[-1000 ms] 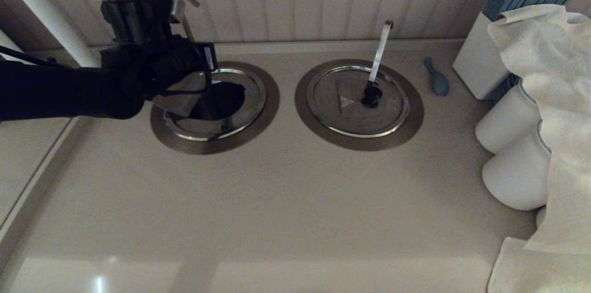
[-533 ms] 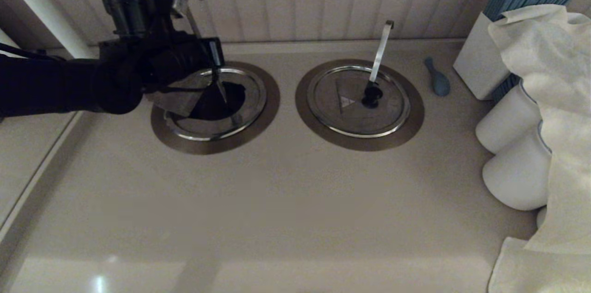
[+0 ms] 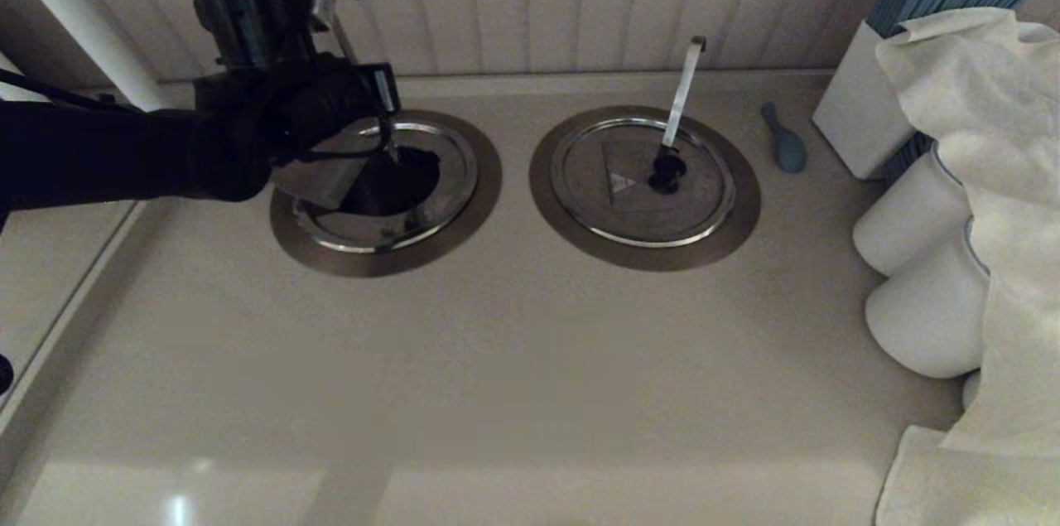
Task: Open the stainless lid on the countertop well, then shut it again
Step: Stir with a spoon
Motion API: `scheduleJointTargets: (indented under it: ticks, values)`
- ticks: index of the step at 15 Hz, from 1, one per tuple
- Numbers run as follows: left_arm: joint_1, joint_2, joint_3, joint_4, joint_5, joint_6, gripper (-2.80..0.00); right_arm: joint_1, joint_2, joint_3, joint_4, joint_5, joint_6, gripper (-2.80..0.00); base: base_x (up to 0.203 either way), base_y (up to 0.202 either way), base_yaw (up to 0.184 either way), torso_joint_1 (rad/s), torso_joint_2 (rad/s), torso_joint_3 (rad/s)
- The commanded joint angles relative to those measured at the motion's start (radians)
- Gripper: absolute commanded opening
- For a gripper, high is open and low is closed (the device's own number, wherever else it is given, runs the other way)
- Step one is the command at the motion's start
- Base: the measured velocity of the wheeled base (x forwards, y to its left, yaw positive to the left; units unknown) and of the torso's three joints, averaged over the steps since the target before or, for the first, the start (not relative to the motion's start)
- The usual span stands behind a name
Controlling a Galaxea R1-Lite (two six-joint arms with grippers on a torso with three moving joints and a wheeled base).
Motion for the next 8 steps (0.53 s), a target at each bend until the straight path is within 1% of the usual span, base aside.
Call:
scheduleJointTargets:
  ticks: [1,2,3,4,5,7,8]
  values:
    - [0.008,0.012,0.005,-0.010,0.006,0.017,-2.80,0.000,0.000,0.000,0.000,0.000,-0.001,-2.80,0.000,0.000,0.000,0.000,0.00,0.000]
    - [0.014,0.009,0.027,-0.031,0.008,0.050,-2.80,0.000,0.000,0.000,0.000,0.000,-0.001,-2.80,0.000,0.000,0.000,0.000,0.00,0.000]
    - [0.020,0.003,0.056,-0.039,0.008,0.107,-2.80,0.000,0.000,0.000,0.000,0.000,-0.001,-2.80,0.000,0.000,0.000,0.000,0.00,0.000]
    - [0.023,-0.009,0.086,-0.042,0.009,0.147,-2.80,0.000,0.000,0.000,0.000,0.000,-0.001,-2.80,0.000,0.000,0.000,0.000,0.00,0.000]
    - [0.023,-0.019,0.105,-0.043,0.008,0.165,-2.80,0.000,0.000,0.000,0.000,0.000,-0.001,-2.80,0.000,0.000,0.000,0.000,0.00,0.000]
    - [0.021,-0.046,0.146,-0.036,0.003,0.180,-2.80,0.000,0.000,0.000,0.000,0.000,-0.001,-2.80,0.000,0.000,0.000,0.000,0.00,0.000]
    - [0.020,-0.055,0.167,-0.033,0.000,0.208,-2.80,0.000,0.000,0.000,0.000,0.000,-0.001,-2.80,0.000,0.000,0.000,0.000,0.00,0.000]
